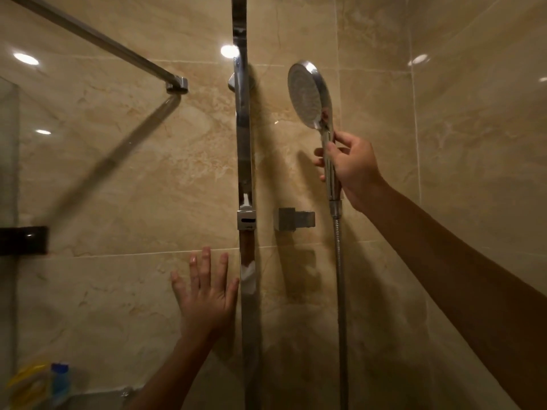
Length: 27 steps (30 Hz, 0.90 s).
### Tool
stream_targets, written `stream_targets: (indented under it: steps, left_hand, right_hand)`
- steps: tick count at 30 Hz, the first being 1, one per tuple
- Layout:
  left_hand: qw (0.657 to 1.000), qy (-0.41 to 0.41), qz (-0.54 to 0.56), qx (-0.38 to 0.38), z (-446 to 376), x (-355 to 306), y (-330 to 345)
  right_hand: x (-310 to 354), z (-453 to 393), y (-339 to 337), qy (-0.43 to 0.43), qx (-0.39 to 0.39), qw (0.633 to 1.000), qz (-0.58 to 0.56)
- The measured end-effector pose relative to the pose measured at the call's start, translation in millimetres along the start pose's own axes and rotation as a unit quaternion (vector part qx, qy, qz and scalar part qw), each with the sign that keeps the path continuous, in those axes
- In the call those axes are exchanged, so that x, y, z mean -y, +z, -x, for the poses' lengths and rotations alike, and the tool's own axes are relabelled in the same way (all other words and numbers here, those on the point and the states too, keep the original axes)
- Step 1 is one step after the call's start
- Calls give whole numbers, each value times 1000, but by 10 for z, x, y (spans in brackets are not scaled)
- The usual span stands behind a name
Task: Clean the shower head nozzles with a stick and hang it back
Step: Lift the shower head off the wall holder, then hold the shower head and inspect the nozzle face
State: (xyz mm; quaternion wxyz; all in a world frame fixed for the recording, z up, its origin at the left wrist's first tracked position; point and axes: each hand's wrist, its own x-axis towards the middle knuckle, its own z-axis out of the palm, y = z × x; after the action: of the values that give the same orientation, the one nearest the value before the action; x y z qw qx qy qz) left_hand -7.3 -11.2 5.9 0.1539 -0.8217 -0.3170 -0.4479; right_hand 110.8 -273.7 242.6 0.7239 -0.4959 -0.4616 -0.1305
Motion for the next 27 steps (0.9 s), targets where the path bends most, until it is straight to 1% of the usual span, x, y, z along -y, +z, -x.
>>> stream_targets:
  steps: [3,6,9,11,15,17,19,22,24,27]
  left_hand:
    - [1000,4,-17,7,-5,19,-9]
    - [999,3,-32,30,-12,27,-46]
    - [999,1,-11,44,12,22,-123]
    - [999,-1,7,54,11,32,-200]
    - [993,12,16,120,14,51,-423]
    - [984,4,76,160,3,48,-551]
    - [968,-21,137,208,-12,13,-704]
    - [951,-8,147,272,100,-68,-913]
    - [942,-12,159,294,310,-89,-1006]
    - [934,-37,191,300,648,-57,-1102]
  right_hand:
    - [-95,284,-136,23,24,999,-21]
    - [-198,546,-277,51,57,996,-48]
    - [-360,855,-435,99,78,987,-102]
    - [-483,1074,-538,131,86,981,-114]
    - [-617,1451,-713,186,88,969,-138]
    - [-633,1643,-766,206,96,964,-140]
    - [-639,1836,-782,223,113,959,-137]
    - [-615,2069,-735,238,136,952,-137]
    - [-581,2197,-691,238,148,951,-132]
    - [-520,2365,-594,244,157,946,-145]
